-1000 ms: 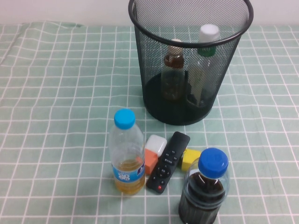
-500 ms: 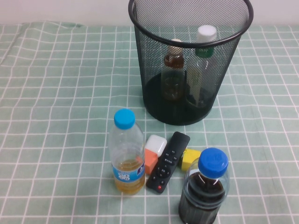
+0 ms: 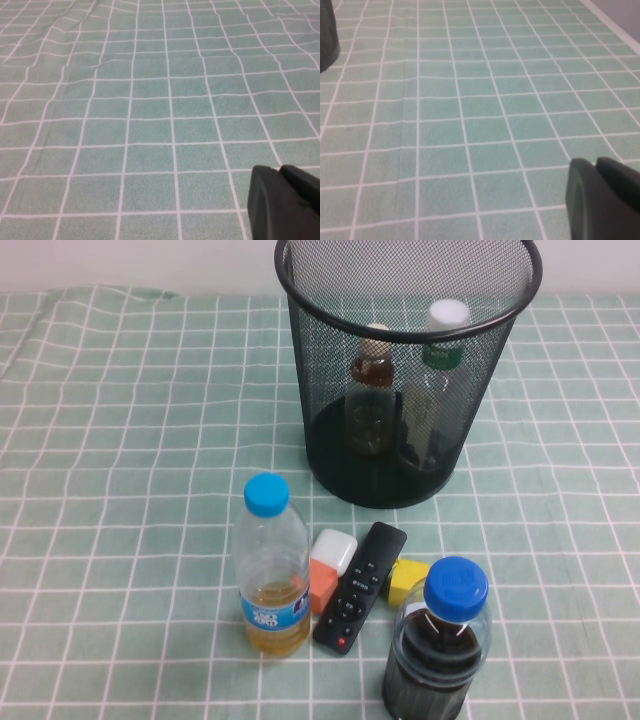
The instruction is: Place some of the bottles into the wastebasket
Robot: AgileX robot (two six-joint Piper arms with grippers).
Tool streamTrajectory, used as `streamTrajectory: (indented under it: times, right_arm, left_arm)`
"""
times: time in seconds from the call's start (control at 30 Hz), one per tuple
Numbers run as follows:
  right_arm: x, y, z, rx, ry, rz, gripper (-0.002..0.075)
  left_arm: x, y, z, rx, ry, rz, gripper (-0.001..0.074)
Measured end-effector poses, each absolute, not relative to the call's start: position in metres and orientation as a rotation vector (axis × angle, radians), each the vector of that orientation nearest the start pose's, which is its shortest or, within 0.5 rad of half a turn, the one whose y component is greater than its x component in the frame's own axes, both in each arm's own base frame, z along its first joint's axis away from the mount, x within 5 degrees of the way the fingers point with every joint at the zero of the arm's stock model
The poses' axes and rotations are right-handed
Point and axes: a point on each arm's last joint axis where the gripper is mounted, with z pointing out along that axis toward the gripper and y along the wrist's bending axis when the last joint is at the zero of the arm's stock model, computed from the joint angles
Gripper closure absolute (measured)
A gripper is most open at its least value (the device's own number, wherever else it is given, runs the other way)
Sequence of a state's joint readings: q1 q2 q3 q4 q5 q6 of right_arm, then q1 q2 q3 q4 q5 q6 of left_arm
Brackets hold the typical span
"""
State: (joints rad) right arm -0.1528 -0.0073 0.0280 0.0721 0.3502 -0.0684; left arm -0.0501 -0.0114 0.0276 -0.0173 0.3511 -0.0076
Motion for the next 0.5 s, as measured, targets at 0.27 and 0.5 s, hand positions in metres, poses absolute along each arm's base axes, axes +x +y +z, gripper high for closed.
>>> streamTrajectory:
  times: [0.27,0.5]
  right_arm:
    - [0.0527,-0.0058,0.1712,0.123,1.868,-0.084,0.0734]
    - [0.0527,-0.0058,0.1712,0.122,1.868,-0.085,0.0734]
  left_arm:
    - [0.0531,-0.0032,0.1729,0.028,1.851,-0.057,0.0739]
    - [0.0531,-0.0032,0.1729,0.028,1.851,-0.057,0.0739]
